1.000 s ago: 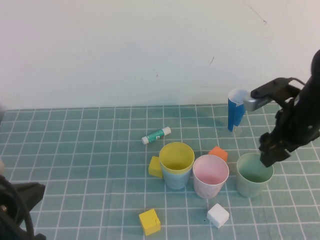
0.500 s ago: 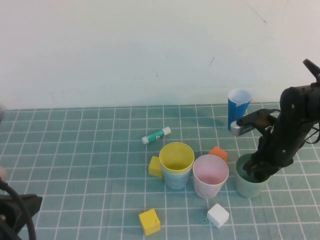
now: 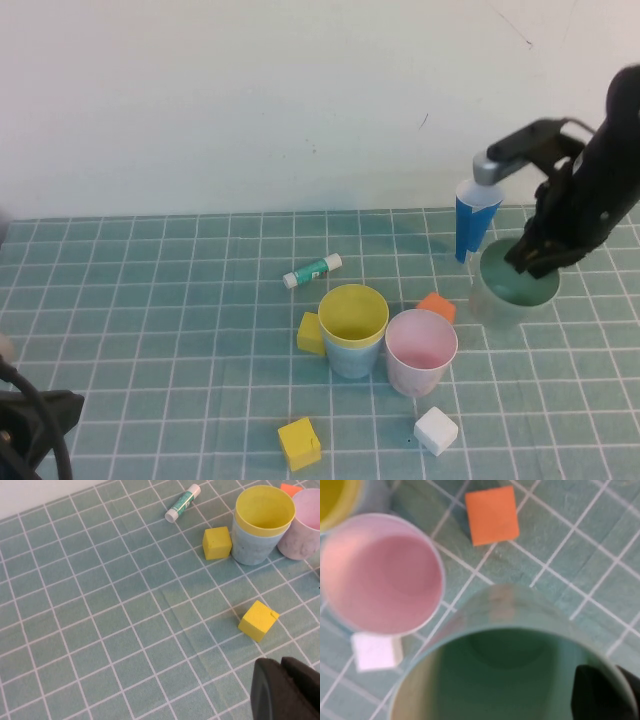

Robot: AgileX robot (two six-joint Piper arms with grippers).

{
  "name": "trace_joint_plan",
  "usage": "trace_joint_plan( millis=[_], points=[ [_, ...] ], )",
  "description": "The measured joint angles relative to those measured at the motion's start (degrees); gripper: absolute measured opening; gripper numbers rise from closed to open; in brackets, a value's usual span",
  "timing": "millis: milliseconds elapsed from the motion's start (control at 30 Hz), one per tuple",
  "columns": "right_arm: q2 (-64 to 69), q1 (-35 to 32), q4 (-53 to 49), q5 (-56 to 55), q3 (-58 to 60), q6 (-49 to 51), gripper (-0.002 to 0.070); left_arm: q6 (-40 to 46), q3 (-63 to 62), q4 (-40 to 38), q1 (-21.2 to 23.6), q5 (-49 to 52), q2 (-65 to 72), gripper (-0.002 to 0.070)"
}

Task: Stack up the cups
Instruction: Place the green cup on the pink cup

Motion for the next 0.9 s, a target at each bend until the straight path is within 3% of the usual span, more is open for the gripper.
trace_joint_plan(
  millis=[267, 533, 900],
  points=[
    [-2.97, 1.61, 7.03, 11.81, -7.94, -6.01, 0.0018, -0.11, 0.00, 0.48, 0.00, 0.00, 0.00, -0.0001],
    [1.07, 5.66, 8.07, 11.81, -8.31, -6.40, 0.0017, -0.11, 0.00, 2.78, 0.00, 0.00, 0.00, -0.0001],
    [6.05, 6.41, 8.29, 5.60, -8.31, -5.55, 0.0018, -0.11, 0.00, 3.02, 0.00, 0.00, 0.00, -0.0001]
  ],
)
